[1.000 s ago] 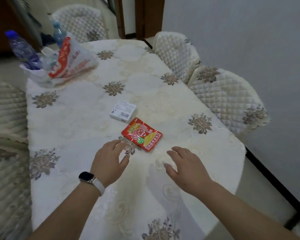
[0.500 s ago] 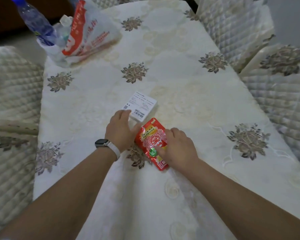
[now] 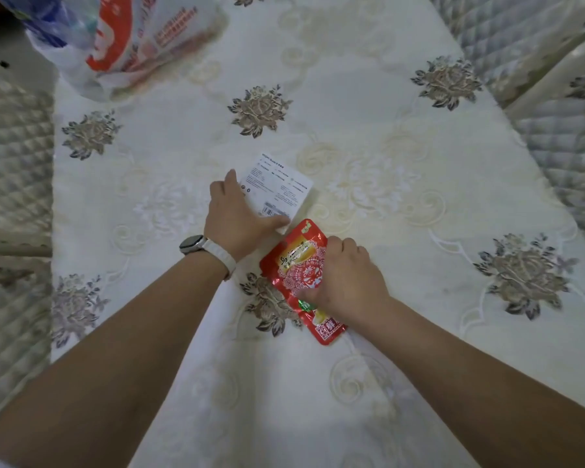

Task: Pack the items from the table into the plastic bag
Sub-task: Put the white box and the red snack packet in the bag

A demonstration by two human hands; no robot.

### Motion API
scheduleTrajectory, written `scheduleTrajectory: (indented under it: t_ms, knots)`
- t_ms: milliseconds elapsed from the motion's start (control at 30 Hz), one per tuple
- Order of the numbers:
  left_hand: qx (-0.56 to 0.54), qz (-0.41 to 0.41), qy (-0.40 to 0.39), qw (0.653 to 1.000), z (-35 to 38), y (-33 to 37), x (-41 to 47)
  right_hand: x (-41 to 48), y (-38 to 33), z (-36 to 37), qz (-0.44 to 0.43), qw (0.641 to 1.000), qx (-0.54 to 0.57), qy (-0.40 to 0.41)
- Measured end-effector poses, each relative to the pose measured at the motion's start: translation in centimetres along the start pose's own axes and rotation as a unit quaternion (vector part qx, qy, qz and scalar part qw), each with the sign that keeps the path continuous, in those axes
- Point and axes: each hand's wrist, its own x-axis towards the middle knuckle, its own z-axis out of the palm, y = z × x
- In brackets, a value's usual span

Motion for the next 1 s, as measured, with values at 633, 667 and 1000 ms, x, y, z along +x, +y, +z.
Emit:
scheduleTrajectory:
  t_ms: [633,667,1000]
  knots:
    - [-0.283,-0.131,0.079,0.947,-6.4,-1.3,-16.2,-7.3,1.0,-2.5,-0.023,0.965,0.238,-0.108]
    - [-0.286,-0.135,0.090,0.944,-7.1,-1.8,-17.6,-7.9,0.3,-2.5,-0.032,0.965,0.233,-0.116]
    - [-0.422,-0.135,0.178,0.879,-14.2,-12.1,-30.5,-17.3,-11.6,-2.0,-0.128,0.963,0.228,-0.071]
